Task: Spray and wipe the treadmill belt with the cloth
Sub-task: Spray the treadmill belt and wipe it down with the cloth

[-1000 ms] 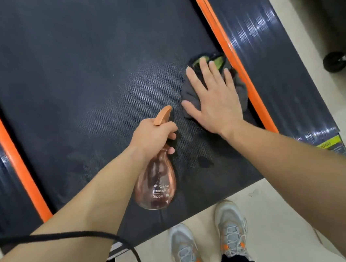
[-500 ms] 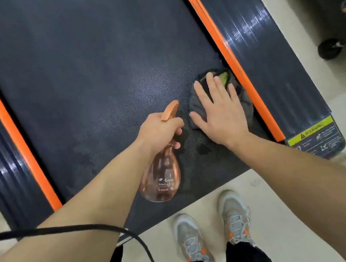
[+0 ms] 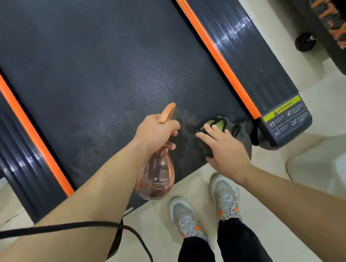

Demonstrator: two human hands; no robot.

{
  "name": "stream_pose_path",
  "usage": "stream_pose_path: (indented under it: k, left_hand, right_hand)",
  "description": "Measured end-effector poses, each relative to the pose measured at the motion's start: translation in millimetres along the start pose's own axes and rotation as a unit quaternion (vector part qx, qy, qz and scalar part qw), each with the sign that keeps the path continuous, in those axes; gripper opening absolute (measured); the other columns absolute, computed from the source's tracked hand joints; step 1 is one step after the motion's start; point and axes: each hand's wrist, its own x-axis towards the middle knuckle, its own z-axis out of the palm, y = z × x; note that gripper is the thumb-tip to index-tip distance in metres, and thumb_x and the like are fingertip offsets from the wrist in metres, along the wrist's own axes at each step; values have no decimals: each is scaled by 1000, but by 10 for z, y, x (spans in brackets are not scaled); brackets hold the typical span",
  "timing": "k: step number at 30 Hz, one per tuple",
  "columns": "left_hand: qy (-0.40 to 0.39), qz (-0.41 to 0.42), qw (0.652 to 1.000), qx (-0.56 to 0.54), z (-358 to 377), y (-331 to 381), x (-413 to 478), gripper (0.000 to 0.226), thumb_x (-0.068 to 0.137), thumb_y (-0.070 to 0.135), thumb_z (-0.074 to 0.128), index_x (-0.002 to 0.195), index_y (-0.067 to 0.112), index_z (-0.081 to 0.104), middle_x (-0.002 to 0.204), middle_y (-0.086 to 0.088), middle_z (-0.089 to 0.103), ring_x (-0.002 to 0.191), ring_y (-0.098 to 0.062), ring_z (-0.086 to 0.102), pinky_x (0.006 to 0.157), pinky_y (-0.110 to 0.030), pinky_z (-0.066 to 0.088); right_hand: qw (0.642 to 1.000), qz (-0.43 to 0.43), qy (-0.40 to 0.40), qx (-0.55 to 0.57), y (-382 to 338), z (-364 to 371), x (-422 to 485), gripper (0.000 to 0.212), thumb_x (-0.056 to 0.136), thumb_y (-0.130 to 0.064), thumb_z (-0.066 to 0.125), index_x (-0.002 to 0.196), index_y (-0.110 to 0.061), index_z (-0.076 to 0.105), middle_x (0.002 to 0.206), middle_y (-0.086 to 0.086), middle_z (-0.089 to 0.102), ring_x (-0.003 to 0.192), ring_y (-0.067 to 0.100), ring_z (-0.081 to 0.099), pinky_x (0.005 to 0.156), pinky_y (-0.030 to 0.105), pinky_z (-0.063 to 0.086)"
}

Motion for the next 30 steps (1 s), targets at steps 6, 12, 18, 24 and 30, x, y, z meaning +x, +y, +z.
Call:
stream_pose_path:
  k: [6,12,18,24,30]
  left_hand:
    - [38,-11,999,-14,-400,-5,-378,23,84,24,72,92,3,72,93,-3,76,49,-24,62,59,-28,55]
    - [48,-19,998,-40,-519,-244,-416,22,88,21,70,99,2,72,101,-13,77,57,-26,64,68,-38,59]
    - [29,-29,998,-55,-152,-621,-227,21,88,19,71,95,-2,74,103,-15,76,61,-28,64,63,-35,59]
    - [8,-44,996,-77,-8,-813,-140,23,85,24,71,94,3,73,97,-14,76,54,-28,66,70,-39,56]
    - [16,-47,998,-46,-50,-669,-157,28,77,31,71,83,4,70,84,-15,76,50,-25,67,72,-39,59]
  right_hand:
    - [876,109,-5,469,-784,-566,100,54,65,-19,67,118,-29,70,111,-13,72,103,7,66,91,19,50]
    - [837,236,58,491,-259,-668,314,52,75,-3,60,121,-27,67,108,-5,71,105,17,68,89,29,51]
    - [997,79,3,9,-41,-200,391,97,84,-68,55,162,-37,7,171,7,4,153,44,7,121,61,15]
    - [987,-35,-7,-157,-130,230,196,86,89,-76,39,161,-34,17,171,7,8,153,49,3,115,71,14]
    - [982,-58,-26,-179,-144,348,-118,91,84,-76,48,161,-35,20,171,5,7,153,48,2,113,74,17]
